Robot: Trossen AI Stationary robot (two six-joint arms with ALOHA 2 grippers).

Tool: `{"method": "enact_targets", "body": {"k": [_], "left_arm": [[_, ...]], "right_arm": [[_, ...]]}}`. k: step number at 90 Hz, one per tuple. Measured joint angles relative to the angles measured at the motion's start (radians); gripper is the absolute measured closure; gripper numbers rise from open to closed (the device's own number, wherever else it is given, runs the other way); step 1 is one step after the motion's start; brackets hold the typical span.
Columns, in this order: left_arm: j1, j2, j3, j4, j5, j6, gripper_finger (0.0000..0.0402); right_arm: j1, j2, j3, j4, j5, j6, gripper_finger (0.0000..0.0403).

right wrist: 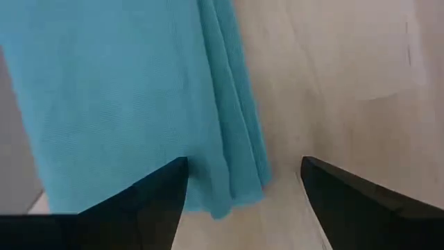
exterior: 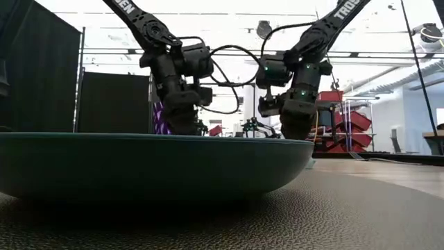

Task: Set table place
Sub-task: Move the blue table napkin to the left of the dark green plate on the gray placemat

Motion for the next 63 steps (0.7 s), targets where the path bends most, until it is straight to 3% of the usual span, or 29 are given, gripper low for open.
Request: {"method": "enact_targets", "body": {"k": [63], "left_arm": [[0.009, 0.088, -0.014, 0.02, 0.059, -0.027, 0.013]], "right_arm": [[0.021, 0.008, -0.002, 0.0, 0.012, 0.011, 0.0133]]}}
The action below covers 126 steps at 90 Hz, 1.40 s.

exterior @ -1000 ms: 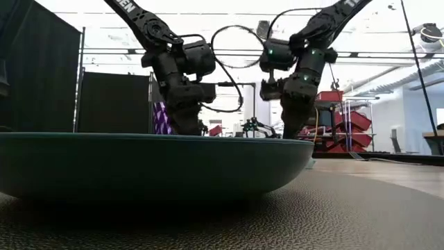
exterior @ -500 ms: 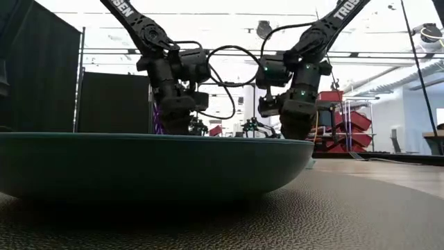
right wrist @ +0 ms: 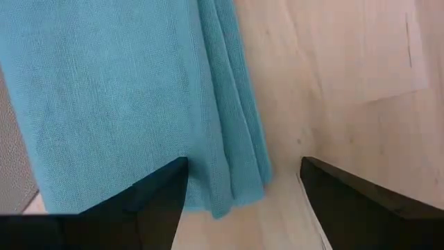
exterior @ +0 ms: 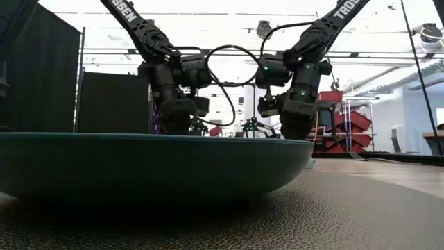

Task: Set table place
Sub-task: Move the blue table napkin to the left of the dark green plate on the gray placemat

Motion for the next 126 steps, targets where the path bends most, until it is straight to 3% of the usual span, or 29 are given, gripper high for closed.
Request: {"method": "enact_targets", "body": {"k": [11, 20, 43, 47, 57, 102, 126], "left_arm": [[0.0, 0.001, 0.0, 0.0, 0.009, -0.009, 0.0135], [0.001, 0.003, 0.0, -0.004, 0.009, -0.01, 0.0162], [-0.002, -0.003, -0.002, 0.0, 0.034, -0.004, 0.0315], [-0.003, -0.003, -0.002, 0.001, 0.044, -0.004, 0.0345], [-0.003, -0.003, 0.005, 0.0, 0.062, -0.015, 0.0391], [-0.007, -0.056, 0.179, -0.205, 0.049, -0.029, 0.04], [-0.05, -0.126, 0.187, -0.301, 0.069, -0.113, 0.0401]], "right_arm": [[0.0, 0.001, 0.0, -0.008, 0.004, 0.0, 0.0163], [0.0, 0.002, 0.0, -0.013, 0.009, 0.0, 0.0209], [0.002, 0.003, -0.001, -0.021, -0.029, -0.003, 0.0375], [0.006, 0.003, -0.001, -0.024, -0.044, -0.004, 0.0389], [0.017, 0.003, -0.002, -0.019, -0.055, -0.004, 0.0394], [0.023, -0.109, 0.076, -0.106, 0.018, -0.012, 0.0402], [0.021, -0.146, 0.115, -0.127, 0.019, -0.04, 0.0402]]}}
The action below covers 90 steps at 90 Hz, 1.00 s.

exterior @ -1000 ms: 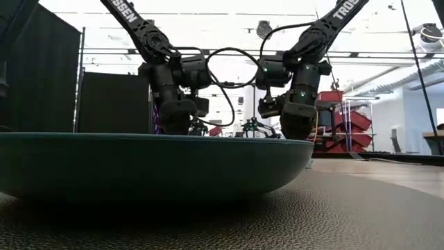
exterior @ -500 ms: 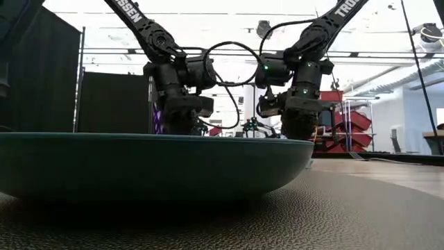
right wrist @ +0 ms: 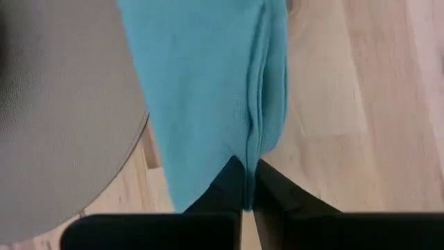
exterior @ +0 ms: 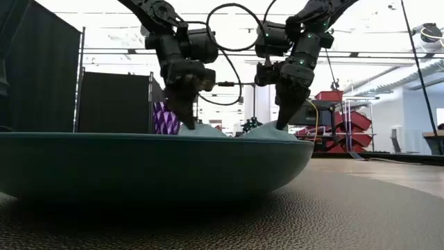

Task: Set table place
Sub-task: Move the blue table napkin to the left of the dark green plate on the gray placemat

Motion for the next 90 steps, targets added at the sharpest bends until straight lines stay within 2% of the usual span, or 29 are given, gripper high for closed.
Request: {"method": "enact_targets", "body": {"k": [16, 38, 57, 73, 90], "left_arm": [[-0.077, -0.054, -0.009, -0.03, 0.001, -0.101, 0.0401], [-0.179, -0.059, -0.012, -0.066, -0.015, -0.204, 0.0401], [-0.22, -0.059, -0.012, -0.096, -0.046, -0.249, 0.0401], [-0.237, -0.059, -0.012, -0.134, -0.086, -0.268, 0.0401], [-0.294, -0.068, -0.012, -0.154, -0.125, -0.31, 0.0401]], "right_arm": [[-0.002, 0.0, 0.003, 0.023, 0.005, -0.028, 0.0403], [-0.024, 0.006, 0.006, 0.121, -0.001, -0.049, 0.0403], [-0.029, 0.083, 0.023, 0.121, -0.012, -0.061, 0.0403], [0.001, 0.177, 0.12, 0.125, -0.001, -0.084, 0.0403], [0.055, 0.265, 0.281, 0.075, -0.002, -0.115, 0.0403]]}}
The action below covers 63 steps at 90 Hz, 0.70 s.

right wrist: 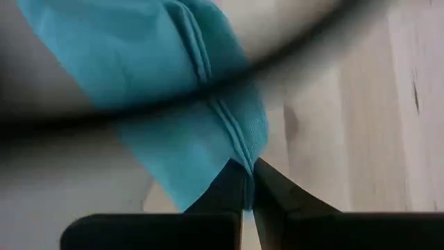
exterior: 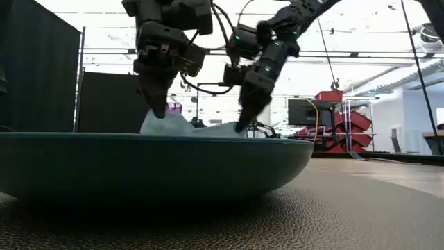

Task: Set table place
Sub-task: Move the blue table napkin to the left of the dark green plate on the gray placemat

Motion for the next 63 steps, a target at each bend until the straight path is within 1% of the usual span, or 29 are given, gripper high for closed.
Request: {"method": "enact_targets", "body": {"k": [11, 24, 44, 57, 63], "left_arm": [[-0.056, -0.02, -0.012, -0.025, -0.034, -0.064, 0.0401], [-0.135, -0.048, -0.046, -0.041, -0.071, -0.18, 0.0401], [-0.254, -0.078, -0.097, -0.061, -0.09, -0.353, 0.0401], [-0.321, -0.08, -0.098, -0.058, -0.109, -0.452, 0.0401], [-0.352, -0.085, -0.098, -0.058, -0.115, -0.495, 0.0401]], "right_arm": [[0.037, 0.045, 0.071, -0.036, 0.0, -0.014, 0.0403], [0.073, 0.062, 0.098, -0.044, 0.0, -0.02, 0.0403], [0.101, 0.062, 0.106, 0.035, 0.002, -0.008, 0.0403], [0.117, 0.062, 0.107, 0.104, 0.004, 0.001, 0.0403], [0.123, 0.063, 0.118, 0.103, 0.004, 0.002, 0.0403]]}}
